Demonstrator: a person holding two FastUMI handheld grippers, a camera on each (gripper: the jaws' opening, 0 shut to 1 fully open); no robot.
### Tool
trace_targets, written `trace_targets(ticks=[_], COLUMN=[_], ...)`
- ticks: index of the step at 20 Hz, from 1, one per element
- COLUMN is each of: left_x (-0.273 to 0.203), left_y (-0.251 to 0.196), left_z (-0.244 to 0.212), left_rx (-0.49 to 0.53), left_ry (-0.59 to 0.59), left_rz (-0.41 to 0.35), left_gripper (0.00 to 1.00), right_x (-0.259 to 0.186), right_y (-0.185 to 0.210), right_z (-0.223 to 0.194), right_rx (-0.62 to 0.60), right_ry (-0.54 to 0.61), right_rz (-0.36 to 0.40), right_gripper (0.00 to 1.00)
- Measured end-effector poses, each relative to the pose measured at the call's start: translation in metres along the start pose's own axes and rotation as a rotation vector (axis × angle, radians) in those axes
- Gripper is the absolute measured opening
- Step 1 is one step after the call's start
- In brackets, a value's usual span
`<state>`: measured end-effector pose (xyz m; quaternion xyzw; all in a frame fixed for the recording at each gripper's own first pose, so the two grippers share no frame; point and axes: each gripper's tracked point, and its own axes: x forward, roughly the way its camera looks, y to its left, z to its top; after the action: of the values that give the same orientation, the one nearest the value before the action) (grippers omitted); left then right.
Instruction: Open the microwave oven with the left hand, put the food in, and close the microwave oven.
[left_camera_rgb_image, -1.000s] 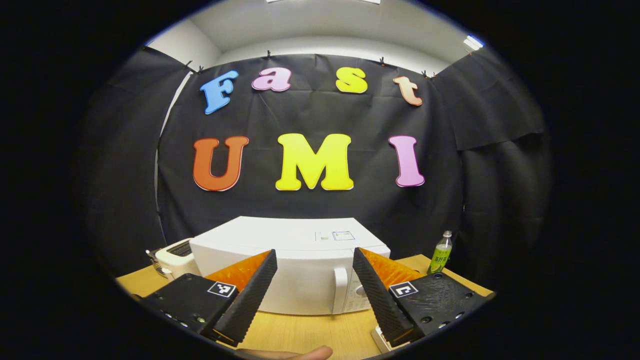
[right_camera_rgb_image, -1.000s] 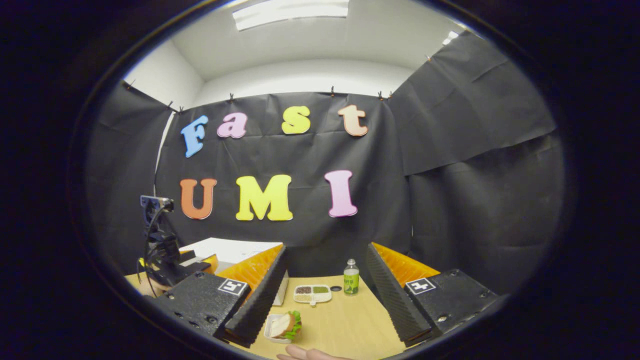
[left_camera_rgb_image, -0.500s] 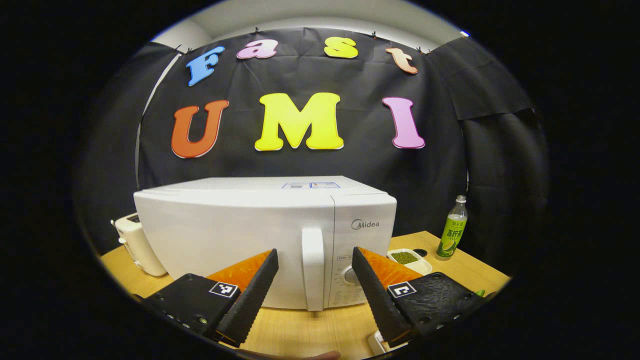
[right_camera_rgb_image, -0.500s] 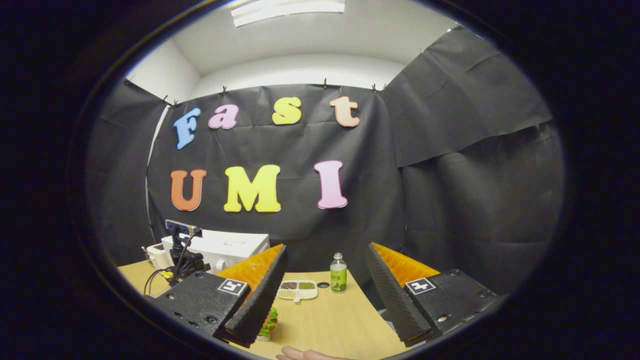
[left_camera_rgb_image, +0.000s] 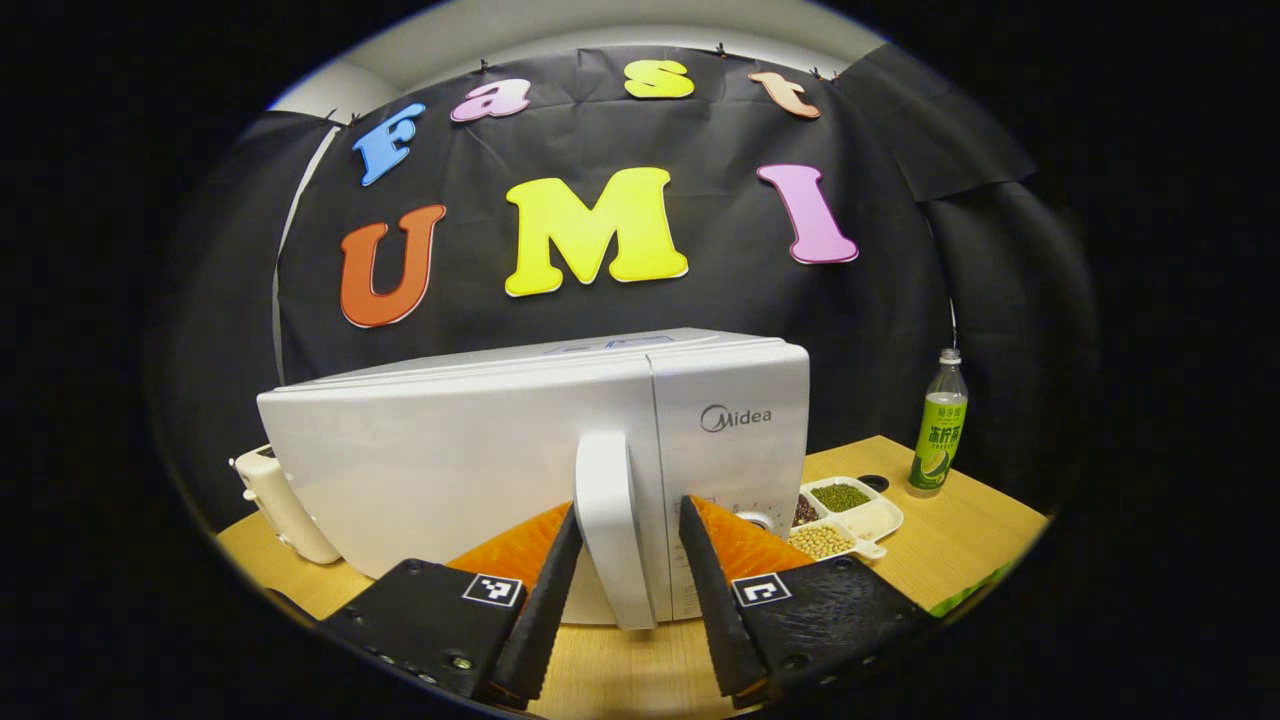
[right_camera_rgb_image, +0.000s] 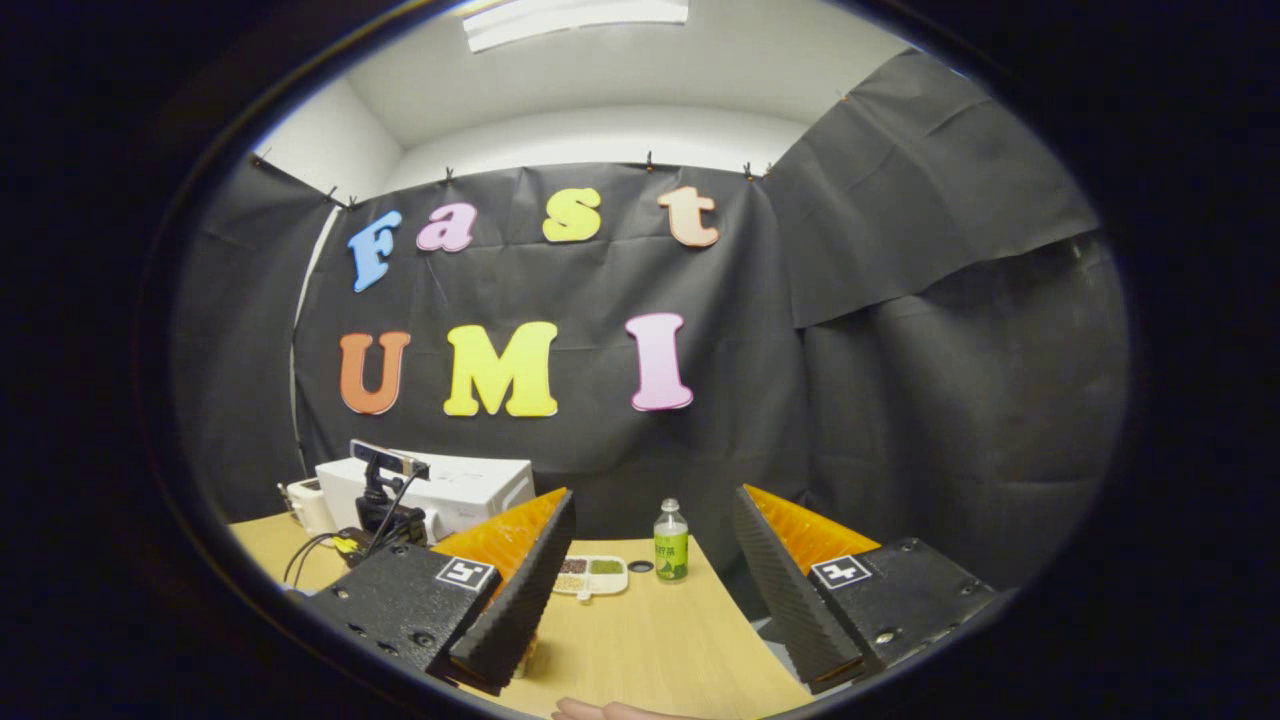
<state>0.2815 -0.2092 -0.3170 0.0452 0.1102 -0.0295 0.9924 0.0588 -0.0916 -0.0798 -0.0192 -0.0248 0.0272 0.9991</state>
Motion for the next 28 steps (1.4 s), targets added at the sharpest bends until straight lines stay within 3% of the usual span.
trace_targets(ticks=[1, 2, 4, 7, 8, 9, 10, 14, 23, 28], left_x=[0.000, -0.002, 0.002, -0.005, -0.002, -0.001, -0.004, -0.025, -0.105, -0.146], left_y=[0.001, 0.007, 0.006, 0.006, 0.006, 0.006, 0.003, 0.007, 0.027, 0.049], left_z=[0.001, 0.001, 0.000, 0.001, -0.001, -0.004, 0.000, -0.003, -0.017, -0.023], left_rx=[-0.015, -0.028, -0.075, -0.040, -0.048, -0.085, -0.105, -0.097, -0.091, -0.086], left_ry=[-0.013, -0.024, -0.038, -0.028, -0.021, -0.020, -0.017, -0.023, -0.039, -0.052], left_rz=[-0.005, 0.009, -0.011, -0.011, -0.027, -0.041, -0.054, -0.057, -0.277, -0.311], left_gripper=[0.57, 0.38, 0.26, 0.23, 0.15, 0.15, 0.02, 0.02, 0.01, 0.01], right_x=[0.000, 0.000, -0.001, -0.004, -0.004, -0.004, -0.005, -0.008, -0.030, -0.052], right_y=[0.001, 0.002, 0.006, 0.011, 0.012, 0.013, 0.013, 0.009, 0.041, 0.062], right_z=[-0.001, -0.002, -0.006, -0.013, -0.016, -0.018, -0.019, -0.021, -0.017, -0.015], right_rx=[-0.001, -0.004, -0.012, -0.007, -0.006, -0.005, -0.004, -0.018, 0.001, -0.017], right_ry=[-0.002, -0.002, 0.006, 0.028, 0.034, 0.041, 0.046, 0.051, 0.075, 0.092], right_rz=[-0.001, 0.002, 0.014, 0.036, 0.039, 0.044, 0.047, 0.036, 0.060, 0.078], right_gripper=[1.00, 1.00, 1.00, 1.00, 1.00, 1.00, 1.00, 1.00, 1.00, 1.00])
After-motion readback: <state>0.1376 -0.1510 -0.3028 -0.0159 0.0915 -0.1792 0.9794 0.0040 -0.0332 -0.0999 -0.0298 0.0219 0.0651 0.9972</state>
